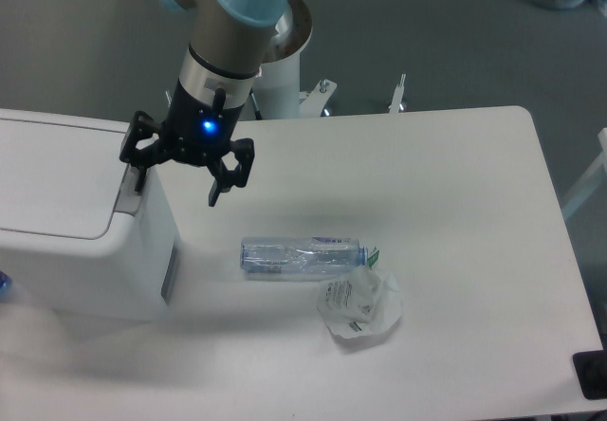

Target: Open the trash can

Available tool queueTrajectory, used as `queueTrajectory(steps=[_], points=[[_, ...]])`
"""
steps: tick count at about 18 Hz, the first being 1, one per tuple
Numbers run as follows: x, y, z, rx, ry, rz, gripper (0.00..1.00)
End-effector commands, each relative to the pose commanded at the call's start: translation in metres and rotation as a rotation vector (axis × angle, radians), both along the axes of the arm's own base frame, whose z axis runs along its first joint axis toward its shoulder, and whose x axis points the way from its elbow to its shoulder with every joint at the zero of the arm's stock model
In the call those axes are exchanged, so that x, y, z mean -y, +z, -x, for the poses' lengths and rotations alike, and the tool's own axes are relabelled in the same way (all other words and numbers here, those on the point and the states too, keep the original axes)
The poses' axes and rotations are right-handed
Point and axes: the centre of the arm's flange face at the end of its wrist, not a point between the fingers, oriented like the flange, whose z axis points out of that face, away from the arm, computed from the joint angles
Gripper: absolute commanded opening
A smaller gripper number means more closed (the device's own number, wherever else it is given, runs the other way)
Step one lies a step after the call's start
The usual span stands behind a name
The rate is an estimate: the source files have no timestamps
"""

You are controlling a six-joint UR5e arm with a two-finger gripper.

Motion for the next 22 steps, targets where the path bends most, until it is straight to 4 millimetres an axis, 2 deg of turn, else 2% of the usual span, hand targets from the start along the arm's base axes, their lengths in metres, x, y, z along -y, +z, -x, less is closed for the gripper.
queueTrajectory(steps=[4,6,9,12,16,18,20,22], points=[[0.0,0.003,0.0,-0.002,0.004,-0.006,1.0],[-0.002,0.019,0.001,-0.013,0.016,-0.027,1.0],[0.0,0.044,0.014,-0.037,0.044,-0.063,1.0],[0.018,0.058,0.049,-0.076,0.1,-0.091,1.0],[0.059,0.069,0.119,-0.145,0.202,-0.122,1.0],[0.072,0.062,0.148,-0.182,0.202,-0.126,1.0],[0.092,0.046,0.189,-0.217,0.218,-0.123,1.0],[0.108,0.033,0.215,-0.239,0.206,-0.11,1.0]])
